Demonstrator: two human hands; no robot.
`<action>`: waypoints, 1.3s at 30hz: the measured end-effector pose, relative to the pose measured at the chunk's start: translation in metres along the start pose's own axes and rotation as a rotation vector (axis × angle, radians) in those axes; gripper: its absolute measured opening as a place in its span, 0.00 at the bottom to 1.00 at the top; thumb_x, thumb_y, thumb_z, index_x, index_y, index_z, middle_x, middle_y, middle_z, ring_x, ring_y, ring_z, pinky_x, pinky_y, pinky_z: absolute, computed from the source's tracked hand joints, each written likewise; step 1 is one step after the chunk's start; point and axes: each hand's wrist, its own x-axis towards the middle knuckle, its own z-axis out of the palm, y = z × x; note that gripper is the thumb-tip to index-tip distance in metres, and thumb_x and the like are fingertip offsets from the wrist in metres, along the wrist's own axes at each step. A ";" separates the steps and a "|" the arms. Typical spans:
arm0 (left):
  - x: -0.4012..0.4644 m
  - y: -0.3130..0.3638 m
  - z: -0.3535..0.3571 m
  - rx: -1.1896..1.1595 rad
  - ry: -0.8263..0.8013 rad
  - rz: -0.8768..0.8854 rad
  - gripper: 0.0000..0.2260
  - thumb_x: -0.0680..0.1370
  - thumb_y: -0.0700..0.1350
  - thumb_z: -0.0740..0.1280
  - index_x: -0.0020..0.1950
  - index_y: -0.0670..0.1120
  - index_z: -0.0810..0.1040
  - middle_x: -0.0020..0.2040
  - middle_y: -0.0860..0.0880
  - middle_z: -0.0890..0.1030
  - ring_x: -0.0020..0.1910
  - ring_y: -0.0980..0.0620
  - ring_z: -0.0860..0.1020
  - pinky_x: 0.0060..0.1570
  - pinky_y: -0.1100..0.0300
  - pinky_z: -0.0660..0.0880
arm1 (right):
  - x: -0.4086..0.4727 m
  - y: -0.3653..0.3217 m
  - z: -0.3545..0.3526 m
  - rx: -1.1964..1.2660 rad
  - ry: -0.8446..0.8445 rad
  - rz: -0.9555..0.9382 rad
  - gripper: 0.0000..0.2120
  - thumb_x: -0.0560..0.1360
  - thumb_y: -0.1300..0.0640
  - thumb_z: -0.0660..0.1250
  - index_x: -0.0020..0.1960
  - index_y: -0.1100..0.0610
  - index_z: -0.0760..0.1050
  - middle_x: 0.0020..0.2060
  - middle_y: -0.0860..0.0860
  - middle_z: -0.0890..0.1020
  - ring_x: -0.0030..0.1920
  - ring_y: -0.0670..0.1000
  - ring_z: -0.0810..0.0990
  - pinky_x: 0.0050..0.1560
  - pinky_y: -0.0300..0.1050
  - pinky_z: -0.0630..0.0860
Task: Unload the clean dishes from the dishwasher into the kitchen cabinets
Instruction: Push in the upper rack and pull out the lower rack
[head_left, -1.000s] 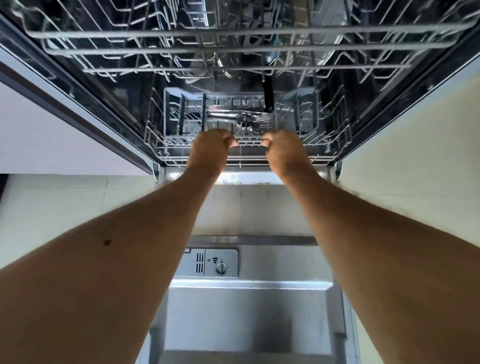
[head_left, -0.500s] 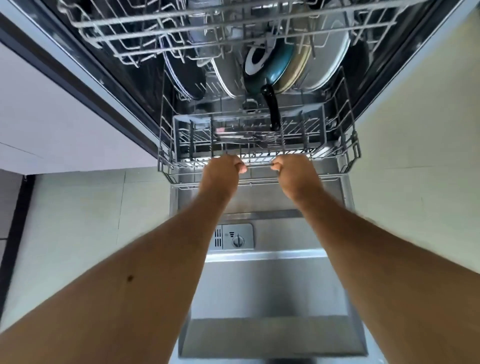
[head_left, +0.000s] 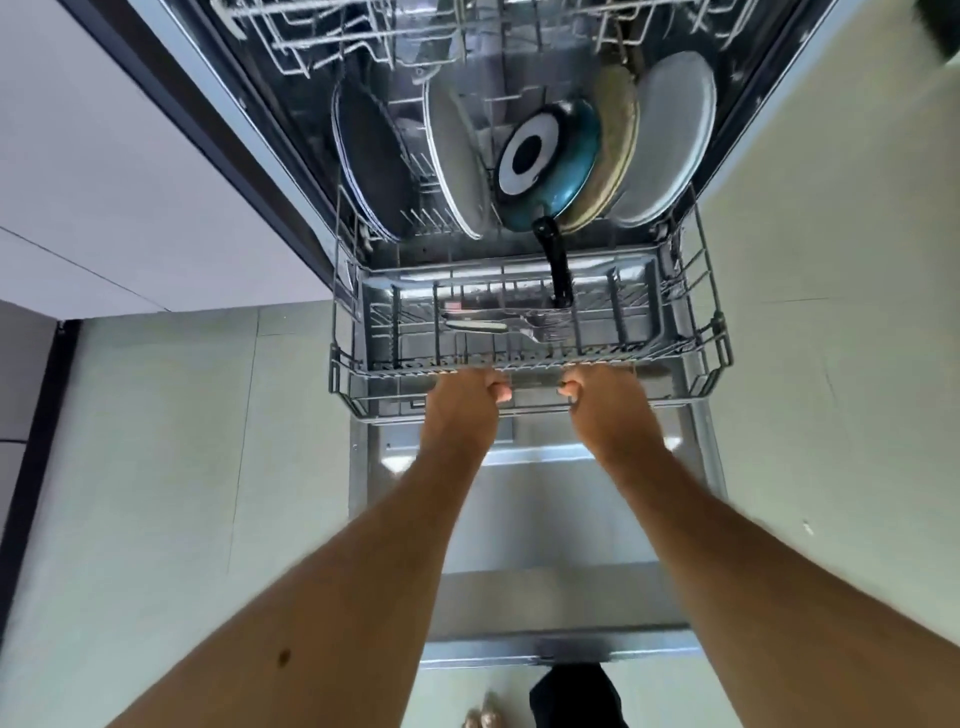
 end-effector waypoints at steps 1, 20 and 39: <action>-0.008 -0.003 0.003 -0.001 -0.017 -0.004 0.09 0.81 0.45 0.64 0.52 0.49 0.85 0.49 0.47 0.85 0.43 0.52 0.81 0.51 0.60 0.75 | -0.010 0.000 0.001 -0.007 0.003 0.014 0.12 0.77 0.64 0.64 0.57 0.57 0.82 0.51 0.58 0.85 0.52 0.58 0.82 0.54 0.46 0.76; -0.136 -0.034 0.035 0.000 -0.164 -0.100 0.09 0.81 0.46 0.65 0.50 0.52 0.85 0.47 0.52 0.85 0.43 0.54 0.81 0.52 0.57 0.78 | -0.146 0.015 0.023 0.014 -0.135 0.157 0.11 0.76 0.59 0.66 0.56 0.52 0.82 0.47 0.50 0.85 0.40 0.47 0.73 0.47 0.40 0.73; -0.176 -0.042 0.041 0.007 -0.231 -0.085 0.09 0.81 0.49 0.65 0.51 0.52 0.85 0.48 0.53 0.86 0.42 0.59 0.80 0.53 0.61 0.77 | -0.178 0.013 0.014 0.040 -0.277 0.228 0.11 0.76 0.60 0.64 0.51 0.52 0.85 0.44 0.48 0.85 0.38 0.45 0.74 0.42 0.36 0.71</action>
